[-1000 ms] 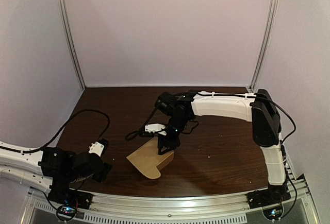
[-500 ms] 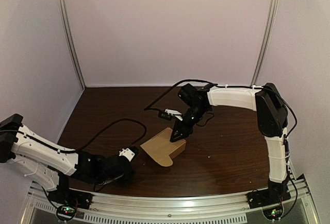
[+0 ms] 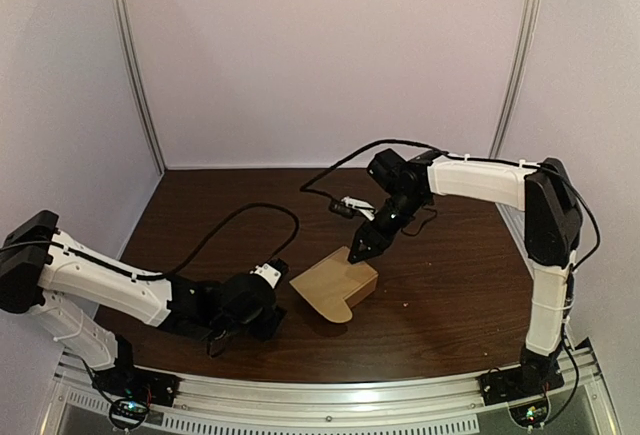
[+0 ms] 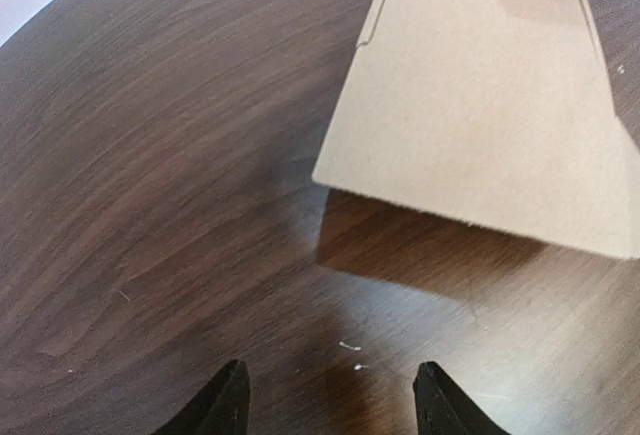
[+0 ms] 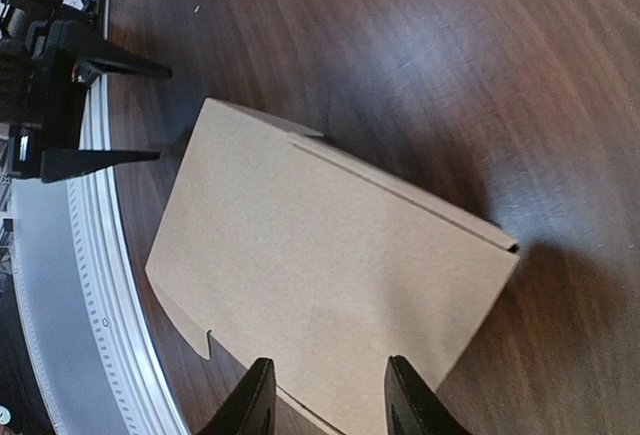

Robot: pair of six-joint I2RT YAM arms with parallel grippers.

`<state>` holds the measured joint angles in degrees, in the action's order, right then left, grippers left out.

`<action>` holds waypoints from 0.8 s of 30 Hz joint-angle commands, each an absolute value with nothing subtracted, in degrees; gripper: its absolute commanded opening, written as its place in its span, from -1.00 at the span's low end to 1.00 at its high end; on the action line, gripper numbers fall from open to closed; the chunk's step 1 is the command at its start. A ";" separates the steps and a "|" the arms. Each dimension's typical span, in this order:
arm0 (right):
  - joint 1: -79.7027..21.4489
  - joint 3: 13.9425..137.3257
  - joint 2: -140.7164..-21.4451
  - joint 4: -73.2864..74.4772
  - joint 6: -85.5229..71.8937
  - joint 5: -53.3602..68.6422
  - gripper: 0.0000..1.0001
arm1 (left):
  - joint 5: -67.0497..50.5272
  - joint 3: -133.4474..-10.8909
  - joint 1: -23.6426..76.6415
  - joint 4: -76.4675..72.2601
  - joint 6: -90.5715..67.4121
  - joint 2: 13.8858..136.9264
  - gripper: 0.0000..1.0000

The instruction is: Fold the paper box

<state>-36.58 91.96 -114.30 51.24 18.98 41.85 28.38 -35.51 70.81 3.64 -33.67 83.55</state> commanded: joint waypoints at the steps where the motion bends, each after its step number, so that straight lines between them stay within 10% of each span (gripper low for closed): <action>1: -34.02 95.58 -114.67 53.10 17.46 35.60 -0.23 | 24.63 -38.61 70.61 3.60 -42.72 80.72 0.18; 24: -30.34 98.44 -126.52 57.66 15.50 43.09 -0.54 | 22.44 -41.66 70.64 6.49 -42.58 83.23 0.11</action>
<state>-31.81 98.02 -123.33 56.38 17.04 42.61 22.85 -42.96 70.81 6.92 -42.13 84.90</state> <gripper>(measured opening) 0.243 0.564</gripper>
